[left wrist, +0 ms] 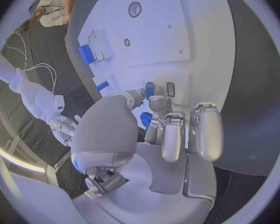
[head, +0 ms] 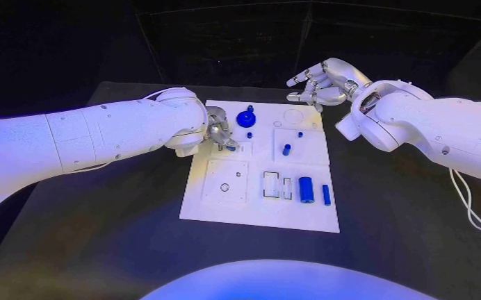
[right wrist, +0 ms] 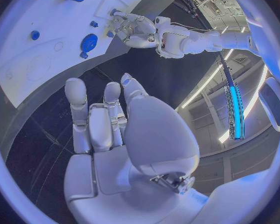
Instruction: Assemble the parts on the task board
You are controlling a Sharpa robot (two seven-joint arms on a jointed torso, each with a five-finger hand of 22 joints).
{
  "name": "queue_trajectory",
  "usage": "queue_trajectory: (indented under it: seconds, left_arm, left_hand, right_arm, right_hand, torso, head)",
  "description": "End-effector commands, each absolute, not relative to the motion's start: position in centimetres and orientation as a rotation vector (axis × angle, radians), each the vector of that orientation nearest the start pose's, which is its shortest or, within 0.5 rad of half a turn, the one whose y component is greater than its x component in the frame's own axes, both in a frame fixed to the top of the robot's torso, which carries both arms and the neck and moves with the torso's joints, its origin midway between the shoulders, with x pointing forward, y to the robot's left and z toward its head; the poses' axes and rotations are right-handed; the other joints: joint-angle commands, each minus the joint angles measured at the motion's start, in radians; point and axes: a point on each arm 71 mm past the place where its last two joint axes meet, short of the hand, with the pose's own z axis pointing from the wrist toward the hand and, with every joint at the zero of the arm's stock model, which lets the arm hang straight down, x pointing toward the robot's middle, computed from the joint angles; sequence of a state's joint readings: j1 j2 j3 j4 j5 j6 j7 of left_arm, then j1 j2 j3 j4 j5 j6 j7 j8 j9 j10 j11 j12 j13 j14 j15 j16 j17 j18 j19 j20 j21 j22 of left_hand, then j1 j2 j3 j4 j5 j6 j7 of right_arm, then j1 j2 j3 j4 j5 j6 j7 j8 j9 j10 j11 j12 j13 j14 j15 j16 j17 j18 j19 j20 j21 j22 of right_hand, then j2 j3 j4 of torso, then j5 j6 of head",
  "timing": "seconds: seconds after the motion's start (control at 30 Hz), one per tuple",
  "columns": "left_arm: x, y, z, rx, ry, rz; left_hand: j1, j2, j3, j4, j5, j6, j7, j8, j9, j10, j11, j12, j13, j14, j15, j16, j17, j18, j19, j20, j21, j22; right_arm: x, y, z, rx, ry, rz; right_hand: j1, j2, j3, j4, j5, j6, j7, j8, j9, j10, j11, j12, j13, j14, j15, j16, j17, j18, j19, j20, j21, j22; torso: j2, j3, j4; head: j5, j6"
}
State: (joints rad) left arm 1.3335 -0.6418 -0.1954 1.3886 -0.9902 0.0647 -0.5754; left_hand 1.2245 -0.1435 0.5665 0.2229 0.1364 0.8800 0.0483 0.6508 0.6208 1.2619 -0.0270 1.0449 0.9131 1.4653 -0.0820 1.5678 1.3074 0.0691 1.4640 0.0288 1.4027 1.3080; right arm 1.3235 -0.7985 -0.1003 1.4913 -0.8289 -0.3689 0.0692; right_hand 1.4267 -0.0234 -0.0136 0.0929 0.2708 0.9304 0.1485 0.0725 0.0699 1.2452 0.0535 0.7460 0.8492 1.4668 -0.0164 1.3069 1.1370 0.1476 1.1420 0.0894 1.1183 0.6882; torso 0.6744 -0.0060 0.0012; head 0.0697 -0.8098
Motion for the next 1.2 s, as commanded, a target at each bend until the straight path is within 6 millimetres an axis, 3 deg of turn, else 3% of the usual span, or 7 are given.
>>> queue_trajectory:
  seconds: [0.03, 0.63, 1.2]
  left_arm:
    - [50.17, 16.29, -22.35, -0.147, 2.348, -0.319]
    - [50.66, 15.78, -22.51, -0.134, 2.366, -0.291]
    - [50.78, 16.09, -22.46, -0.15, 2.357, -0.284]
  left_hand:
    - [-0.021, -0.001, 0.099, -0.108, 0.0, 0.007, -0.005, 0.005, -0.001, 0.01, 0.0, 0.007, 0.004, 0.106, -0.004, 0.003, 0.263, -0.012, 0.007, -0.003, -0.003, 0.012]
    - [-0.081, 0.004, 0.059, -0.09, -0.001, 0.031, -0.012, 0.0, -0.008, 0.026, -0.007, 0.031, 0.029, 0.106, -0.01, 0.003, 0.263, -0.013, 0.011, -0.009, -0.001, 0.018]
    - [-0.128, 0.005, 0.001, -0.073, -0.002, 0.061, -0.021, 0.001, -0.012, 0.051, -0.014, 0.065, 0.065, 0.106, -0.015, 0.003, 0.263, -0.016, 0.019, -0.014, 0.008, 0.034]
  right_arm:
    - [50.52, -18.78, -14.39, 0.292, 1.636, 1.042]
    - [50.46, -18.63, -14.39, 0.289, 1.64, 1.046]
    - [50.46, -18.68, -14.39, 0.29, 1.64, 1.043]
  right_hand:
    - [0.007, 0.002, -0.007, 0.001, 0.005, -0.008, 0.0, -0.003, -0.001, 0.003, 0.0, -0.005, 0.001, 0.02, -0.006, -0.004, 0.0, 0.007, 0.002, -0.003, -0.005, -0.001]
    - [0.003, 0.003, -0.01, 0.005, 0.009, -0.01, 0.001, -0.004, -0.002, 0.003, 0.001, -0.005, 0.003, 0.02, -0.006, -0.005, -0.001, 0.007, 0.004, -0.003, -0.006, -0.001]
    - [0.002, 0.002, -0.011, 0.006, 0.011, -0.01, 0.001, -0.004, -0.002, 0.003, 0.001, -0.006, 0.002, 0.02, -0.005, -0.006, -0.001, 0.007, 0.004, -0.002, -0.007, -0.003]
  torso:
    - [0.0, 0.0, -0.0009]
    - [0.0, -0.0006, 0.0]
    - [-0.001, -0.0006, 0.0013]
  head:
    - [0.0, -0.001]
    - [-0.01, -0.004]
    - [-0.011, -0.005]
